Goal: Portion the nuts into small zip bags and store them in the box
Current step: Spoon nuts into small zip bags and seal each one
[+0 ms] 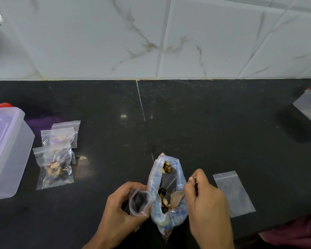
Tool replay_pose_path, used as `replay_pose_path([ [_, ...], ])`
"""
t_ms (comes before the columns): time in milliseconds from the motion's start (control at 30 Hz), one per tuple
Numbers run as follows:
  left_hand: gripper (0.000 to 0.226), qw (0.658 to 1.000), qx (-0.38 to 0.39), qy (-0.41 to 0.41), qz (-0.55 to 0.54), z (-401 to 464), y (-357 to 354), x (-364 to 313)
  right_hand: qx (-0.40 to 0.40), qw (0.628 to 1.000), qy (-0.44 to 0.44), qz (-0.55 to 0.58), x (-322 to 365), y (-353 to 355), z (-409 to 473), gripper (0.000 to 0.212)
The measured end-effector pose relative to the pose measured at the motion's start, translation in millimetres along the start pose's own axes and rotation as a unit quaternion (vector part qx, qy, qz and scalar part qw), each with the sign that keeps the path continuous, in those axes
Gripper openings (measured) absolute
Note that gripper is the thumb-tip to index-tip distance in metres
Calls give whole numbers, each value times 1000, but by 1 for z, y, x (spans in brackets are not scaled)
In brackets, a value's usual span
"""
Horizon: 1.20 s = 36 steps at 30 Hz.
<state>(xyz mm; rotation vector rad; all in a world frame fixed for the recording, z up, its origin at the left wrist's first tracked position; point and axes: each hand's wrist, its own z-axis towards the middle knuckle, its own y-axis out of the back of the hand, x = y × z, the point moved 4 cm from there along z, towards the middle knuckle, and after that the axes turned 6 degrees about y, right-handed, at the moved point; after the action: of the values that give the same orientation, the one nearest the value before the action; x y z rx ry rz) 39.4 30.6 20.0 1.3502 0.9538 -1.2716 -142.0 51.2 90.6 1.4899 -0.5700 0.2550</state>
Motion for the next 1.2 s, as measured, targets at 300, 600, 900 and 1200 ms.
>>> replay_pose_path([
  [300, 41, 999, 1, 41, -35, -7, -10, 13, -38, 982, -128, 130, 1, -19, 11, 19],
  [600, 36, 1000, -18, 13, -12, -5, -11, 10, -88, 901, -279, 320, -30, -34, -6, 21],
  [900, 33, 994, -37, 51, -84, -8, -13, 18, -159, 969, -101, 158, 4, -39, -18, 20],
  [1200, 29, 996, -47, 44, -68, -10, -17, 16, -148, 848, -296, 413, -31, -47, -17, 22],
])
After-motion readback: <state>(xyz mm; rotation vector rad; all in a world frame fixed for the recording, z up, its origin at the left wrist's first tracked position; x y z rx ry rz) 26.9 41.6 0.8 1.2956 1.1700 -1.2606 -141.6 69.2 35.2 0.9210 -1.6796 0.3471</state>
